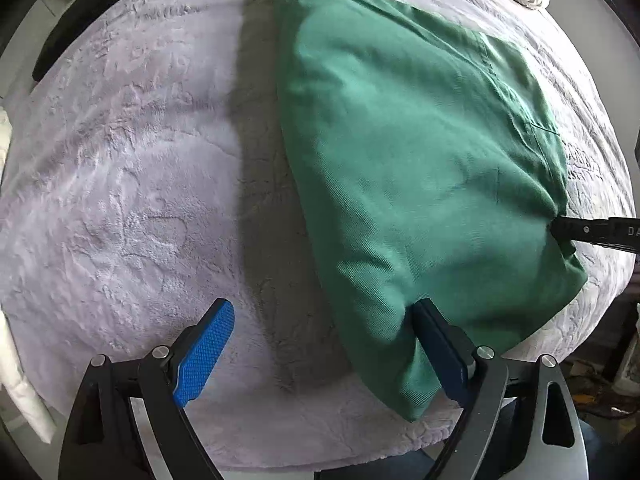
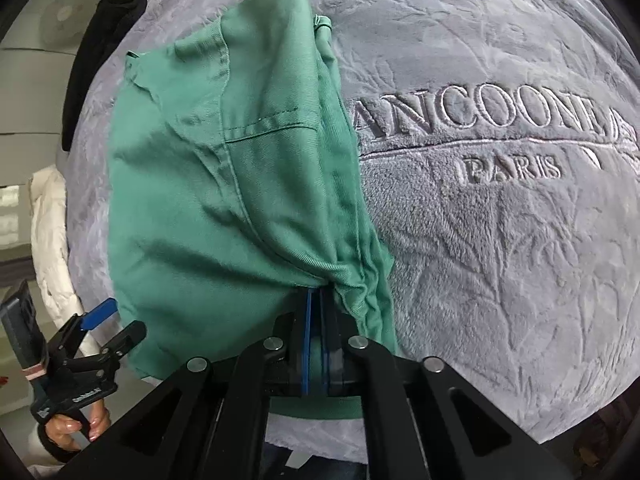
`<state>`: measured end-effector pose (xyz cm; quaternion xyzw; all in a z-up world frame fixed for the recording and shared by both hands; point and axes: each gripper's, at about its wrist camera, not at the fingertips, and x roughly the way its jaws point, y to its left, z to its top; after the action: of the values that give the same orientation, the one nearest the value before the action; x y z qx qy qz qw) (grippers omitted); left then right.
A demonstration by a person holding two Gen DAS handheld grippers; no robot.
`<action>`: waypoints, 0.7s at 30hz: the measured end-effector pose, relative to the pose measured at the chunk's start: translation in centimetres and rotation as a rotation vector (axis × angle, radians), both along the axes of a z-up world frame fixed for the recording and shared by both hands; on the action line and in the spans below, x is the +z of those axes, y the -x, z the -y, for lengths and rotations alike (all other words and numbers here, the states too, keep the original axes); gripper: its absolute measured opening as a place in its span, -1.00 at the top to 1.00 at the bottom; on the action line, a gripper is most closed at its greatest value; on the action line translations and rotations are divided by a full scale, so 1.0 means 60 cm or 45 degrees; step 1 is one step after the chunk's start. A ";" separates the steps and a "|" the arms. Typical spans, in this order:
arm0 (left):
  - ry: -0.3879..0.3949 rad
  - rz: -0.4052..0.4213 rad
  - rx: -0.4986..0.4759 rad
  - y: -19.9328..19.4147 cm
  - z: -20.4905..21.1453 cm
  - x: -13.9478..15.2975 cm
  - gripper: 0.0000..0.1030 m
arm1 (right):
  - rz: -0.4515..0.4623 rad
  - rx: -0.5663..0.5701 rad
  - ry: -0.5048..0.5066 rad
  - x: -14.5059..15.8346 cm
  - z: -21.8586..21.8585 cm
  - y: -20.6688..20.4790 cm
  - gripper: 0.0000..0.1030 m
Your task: Fold large clothes
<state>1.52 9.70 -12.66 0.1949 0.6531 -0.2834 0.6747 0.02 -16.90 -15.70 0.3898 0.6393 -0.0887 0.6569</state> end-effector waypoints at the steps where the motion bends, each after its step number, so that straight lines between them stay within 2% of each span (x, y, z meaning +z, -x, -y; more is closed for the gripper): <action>1: -0.003 0.002 0.000 0.001 0.002 0.001 -0.78 | -0.001 0.003 0.001 0.002 0.001 0.003 0.90; 11: -0.010 -0.067 0.043 -0.010 -0.008 -0.007 -0.78 | -0.018 0.008 0.004 0.008 -0.009 0.012 0.89; 21: -0.124 -0.085 -0.032 -0.017 0.027 -0.007 -0.78 | -0.024 0.002 0.007 0.023 -0.010 0.007 0.88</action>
<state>2.55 8.08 -13.06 0.2261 0.6857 -0.2661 0.6387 -0.40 -16.31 -14.29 0.3866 0.6456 -0.0935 0.6519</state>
